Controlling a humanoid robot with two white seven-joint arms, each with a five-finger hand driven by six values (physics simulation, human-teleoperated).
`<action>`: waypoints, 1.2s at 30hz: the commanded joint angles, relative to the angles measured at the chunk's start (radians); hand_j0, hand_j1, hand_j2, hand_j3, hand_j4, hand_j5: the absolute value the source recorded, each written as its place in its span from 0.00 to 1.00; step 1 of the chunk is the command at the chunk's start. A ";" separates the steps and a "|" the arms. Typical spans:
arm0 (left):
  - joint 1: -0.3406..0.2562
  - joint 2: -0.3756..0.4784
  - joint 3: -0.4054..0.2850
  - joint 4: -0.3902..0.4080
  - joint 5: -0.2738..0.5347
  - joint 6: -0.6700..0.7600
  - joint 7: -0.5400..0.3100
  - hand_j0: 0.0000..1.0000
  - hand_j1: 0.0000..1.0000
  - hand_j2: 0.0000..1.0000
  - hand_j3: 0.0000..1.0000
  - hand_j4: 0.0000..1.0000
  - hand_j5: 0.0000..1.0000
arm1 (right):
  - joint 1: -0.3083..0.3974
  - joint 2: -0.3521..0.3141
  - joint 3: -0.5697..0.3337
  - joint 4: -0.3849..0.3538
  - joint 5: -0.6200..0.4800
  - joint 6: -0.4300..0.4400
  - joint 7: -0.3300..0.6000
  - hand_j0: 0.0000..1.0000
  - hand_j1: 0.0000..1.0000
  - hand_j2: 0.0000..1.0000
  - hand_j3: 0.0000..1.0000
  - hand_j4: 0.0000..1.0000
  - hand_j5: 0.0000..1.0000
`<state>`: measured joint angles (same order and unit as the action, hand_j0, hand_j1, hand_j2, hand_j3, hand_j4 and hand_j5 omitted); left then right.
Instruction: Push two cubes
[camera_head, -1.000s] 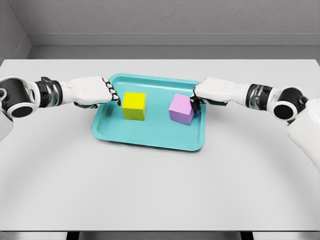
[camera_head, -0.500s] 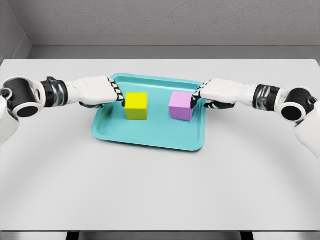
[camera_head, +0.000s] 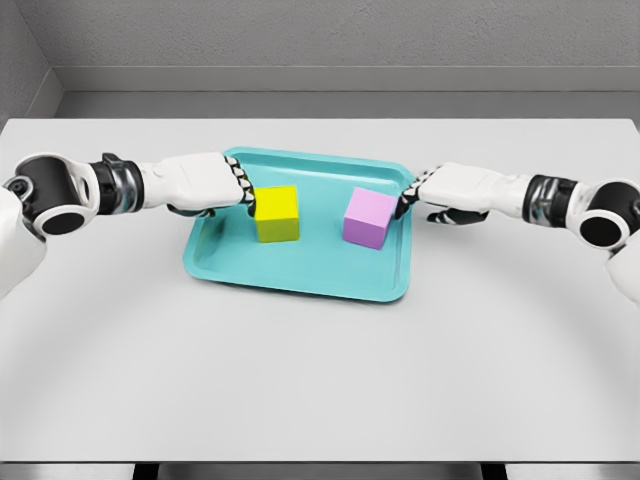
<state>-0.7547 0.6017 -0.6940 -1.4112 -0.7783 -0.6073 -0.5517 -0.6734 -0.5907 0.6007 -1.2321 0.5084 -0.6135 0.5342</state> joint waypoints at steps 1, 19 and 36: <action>0.000 0.000 -0.002 0.000 -0.001 -0.004 -0.001 0.73 0.73 0.73 0.73 0.73 0.73 | 0.000 -0.009 -0.001 -0.001 -0.008 0.003 0.000 0.62 0.62 0.62 0.62 0.62 0.62; 0.008 0.012 0.005 0.015 -0.001 -0.004 -0.016 0.65 0.65 0.65 0.65 0.65 0.65 | -0.009 0.063 0.044 0.054 0.001 0.003 -0.003 0.62 0.62 0.62 0.62 0.62 0.62; 0.003 -0.026 0.008 0.037 -0.001 -0.004 -0.016 0.65 0.65 0.65 0.65 0.65 0.65 | -0.015 0.097 0.045 0.049 0.001 0.003 -0.002 0.61 0.61 0.61 0.61 0.61 0.61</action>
<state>-0.7517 0.5848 -0.6866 -1.3749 -0.7830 -0.6132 -0.5681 -0.6933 -0.4958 0.6377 -1.1890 0.4711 -0.5931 0.5283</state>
